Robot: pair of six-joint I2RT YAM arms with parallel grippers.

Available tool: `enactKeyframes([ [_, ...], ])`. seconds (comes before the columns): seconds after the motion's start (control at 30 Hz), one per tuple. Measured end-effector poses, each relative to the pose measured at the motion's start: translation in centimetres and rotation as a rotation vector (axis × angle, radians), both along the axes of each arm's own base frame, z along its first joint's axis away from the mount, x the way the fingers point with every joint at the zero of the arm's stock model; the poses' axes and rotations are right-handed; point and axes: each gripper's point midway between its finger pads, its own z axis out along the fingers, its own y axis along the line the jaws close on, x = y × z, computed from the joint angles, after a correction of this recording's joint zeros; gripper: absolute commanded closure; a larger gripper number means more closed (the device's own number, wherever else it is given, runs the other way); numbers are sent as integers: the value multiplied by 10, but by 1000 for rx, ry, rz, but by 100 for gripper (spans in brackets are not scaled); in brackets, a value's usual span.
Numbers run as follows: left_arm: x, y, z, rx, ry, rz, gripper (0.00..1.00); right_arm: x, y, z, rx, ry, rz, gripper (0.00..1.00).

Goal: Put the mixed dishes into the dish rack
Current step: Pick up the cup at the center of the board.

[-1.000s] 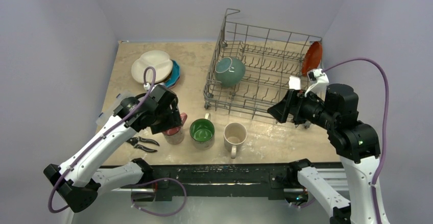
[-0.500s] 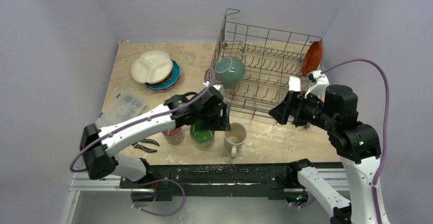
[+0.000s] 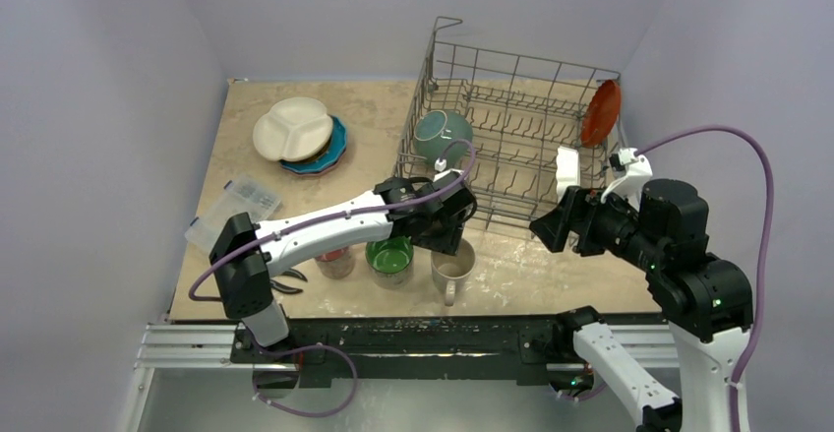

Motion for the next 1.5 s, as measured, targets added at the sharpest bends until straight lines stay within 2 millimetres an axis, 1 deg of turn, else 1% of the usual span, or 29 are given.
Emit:
enactKeyframes([
  [0.13, -6, 1, -10, 39, 13, -18, 52, -3, -1, 0, 3, 0, -8, 22],
  [0.33, -9, 3, -21, 62, 30, -24, 57, -8, -2, 0, 12, 4, -15, 22],
  [0.47, -11, 6, -30, 82, 43, -27, 64, -8, -2, 0, 18, 9, -19, 21],
  [0.63, -15, 4, -36, 84, 65, -38, 73, -8, -2, -1, 23, 14, -23, 21],
  [0.8, -19, 0, -47, 94, 102, -55, 88, -7, -2, -6, 25, 33, -36, 21],
  [0.93, -20, 1, -48, 98, 103, -69, 98, -6, -2, -13, 27, 59, -45, 20],
  [1.0, -20, 1, -48, 99, 103, -75, 100, -5, -1, -14, 32, 62, -49, 20],
  [1.13, -22, 3, -45, 111, 107, -91, 100, -2, 0, -10, 46, 46, -53, 20],
  [1.2, -23, 6, -36, 123, 111, -107, 100, 1, 1, -7, 54, 36, -55, 20],
  [1.23, -23, 6, -29, 118, 106, -112, 100, 2, 2, -6, 59, 31, -56, 20],
  [1.33, -19, -1, 1, 57, 72, -119, 100, 6, 6, -3, 81, 26, -46, 20],
  [1.4, -16, -4, 30, -19, 36, -115, 100, 10, 12, -2, 103, 30, -28, 20],
  [1.47, -13, 2, 63, -106, -6, -97, 100, 16, 20, -1, 129, 42, -3, 20],
  [1.5, -12, 6, 75, -137, -21, -88, 100, 18, 24, 0, 143, 46, 9, 19],
])
